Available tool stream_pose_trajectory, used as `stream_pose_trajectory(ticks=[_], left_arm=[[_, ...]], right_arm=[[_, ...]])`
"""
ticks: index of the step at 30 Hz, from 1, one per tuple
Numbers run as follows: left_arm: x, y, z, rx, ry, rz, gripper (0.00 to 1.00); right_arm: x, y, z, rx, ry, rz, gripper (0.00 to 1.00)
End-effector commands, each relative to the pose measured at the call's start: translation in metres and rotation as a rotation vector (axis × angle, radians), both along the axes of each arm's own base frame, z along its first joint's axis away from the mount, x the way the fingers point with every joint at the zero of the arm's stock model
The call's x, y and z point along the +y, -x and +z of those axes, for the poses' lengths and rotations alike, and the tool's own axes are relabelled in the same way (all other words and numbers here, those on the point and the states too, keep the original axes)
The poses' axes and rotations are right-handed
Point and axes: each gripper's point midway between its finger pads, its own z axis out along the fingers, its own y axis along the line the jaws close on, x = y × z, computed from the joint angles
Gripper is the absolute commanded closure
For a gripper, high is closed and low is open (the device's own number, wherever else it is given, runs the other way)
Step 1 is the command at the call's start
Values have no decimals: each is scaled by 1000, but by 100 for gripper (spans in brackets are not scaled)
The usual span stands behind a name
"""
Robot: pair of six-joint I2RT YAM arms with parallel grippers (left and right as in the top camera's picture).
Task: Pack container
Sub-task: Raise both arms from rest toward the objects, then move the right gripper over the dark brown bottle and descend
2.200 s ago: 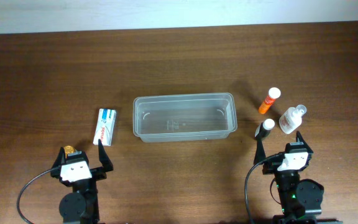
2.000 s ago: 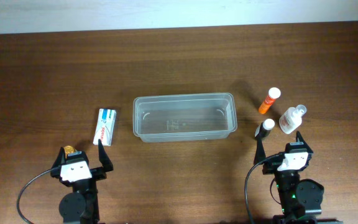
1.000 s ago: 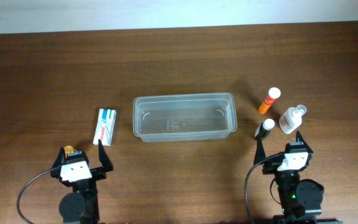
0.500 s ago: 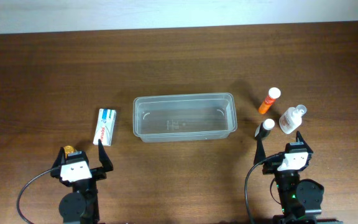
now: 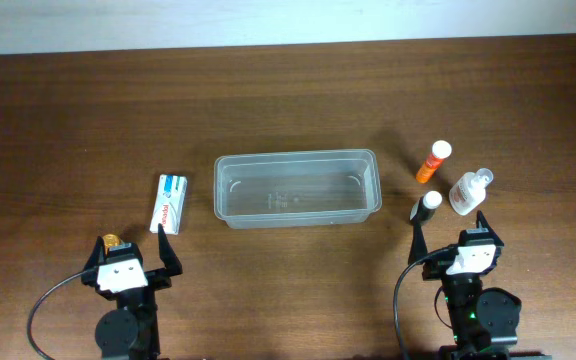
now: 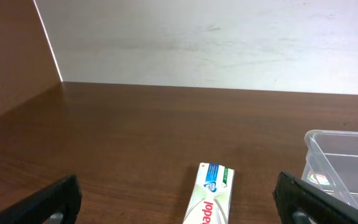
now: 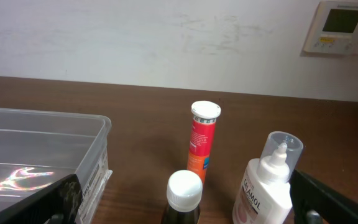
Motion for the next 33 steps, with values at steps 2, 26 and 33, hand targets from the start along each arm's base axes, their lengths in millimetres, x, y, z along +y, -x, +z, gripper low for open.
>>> stream_pose_trajectory(ticks=[2, 26, 33], left_arm=[[0, 0, 0, -4, -18, -6, 0], [-7, 0, 59, -158, 195, -44, 1], [-7, -19, 87, -73, 191, -40, 1]], right_arm=[[2, 0, -2, 1, 5, 12, 2], [1, -3, 70, 69, -234, -18, 2], [0, -27, 89, 362, -181, -39, 2]])
